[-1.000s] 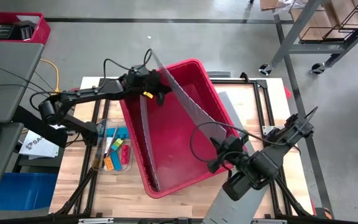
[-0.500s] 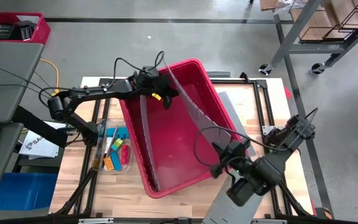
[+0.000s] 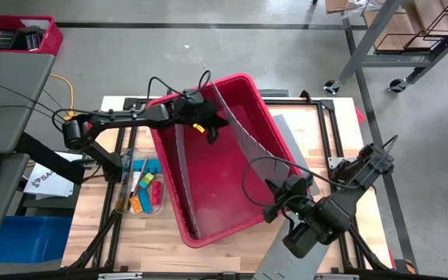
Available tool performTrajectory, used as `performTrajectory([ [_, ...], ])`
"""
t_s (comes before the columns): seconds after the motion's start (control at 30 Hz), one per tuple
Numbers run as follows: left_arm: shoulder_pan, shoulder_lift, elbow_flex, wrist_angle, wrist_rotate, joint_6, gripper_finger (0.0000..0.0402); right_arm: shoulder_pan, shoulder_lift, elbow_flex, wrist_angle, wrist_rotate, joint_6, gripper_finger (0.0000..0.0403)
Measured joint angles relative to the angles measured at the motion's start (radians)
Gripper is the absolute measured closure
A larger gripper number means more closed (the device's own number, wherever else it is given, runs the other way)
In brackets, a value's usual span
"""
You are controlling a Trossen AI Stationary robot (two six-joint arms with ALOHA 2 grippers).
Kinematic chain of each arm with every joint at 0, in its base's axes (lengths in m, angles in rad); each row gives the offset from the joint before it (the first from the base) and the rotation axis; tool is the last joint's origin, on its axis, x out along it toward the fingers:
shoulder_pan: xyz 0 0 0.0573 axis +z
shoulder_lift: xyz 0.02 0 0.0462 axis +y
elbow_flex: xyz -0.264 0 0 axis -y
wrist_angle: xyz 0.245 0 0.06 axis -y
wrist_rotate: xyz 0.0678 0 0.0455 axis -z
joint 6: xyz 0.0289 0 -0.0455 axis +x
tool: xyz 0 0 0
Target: Sort Items/Unsort Items
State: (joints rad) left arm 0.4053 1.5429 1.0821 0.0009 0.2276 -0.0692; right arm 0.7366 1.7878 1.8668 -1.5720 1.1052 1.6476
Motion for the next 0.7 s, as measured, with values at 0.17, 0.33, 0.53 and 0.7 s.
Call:
performTrajectory([
  [0.17,0.000,0.016,0.001,-0.001,0.002,0.002,0.0401,-0.018,0.000,0.000,0.005,0.003,0.031,0.0403],
  [0.33,0.000,0.012,0.001,-0.002,0.003,0.000,0.0401,-0.018,0.001,0.000,0.007,0.010,0.031,0.0403],
  [0.53,-0.015,0.012,0.066,-0.041,0.054,-0.010,0.0401,0.004,0.001,0.000,0.008,0.043,0.034,0.0403],
  [0.7,-0.036,0.014,0.083,-0.129,0.068,0.023,0.0401,0.034,0.001,0.000,0.009,0.025,0.065,0.0403],
])
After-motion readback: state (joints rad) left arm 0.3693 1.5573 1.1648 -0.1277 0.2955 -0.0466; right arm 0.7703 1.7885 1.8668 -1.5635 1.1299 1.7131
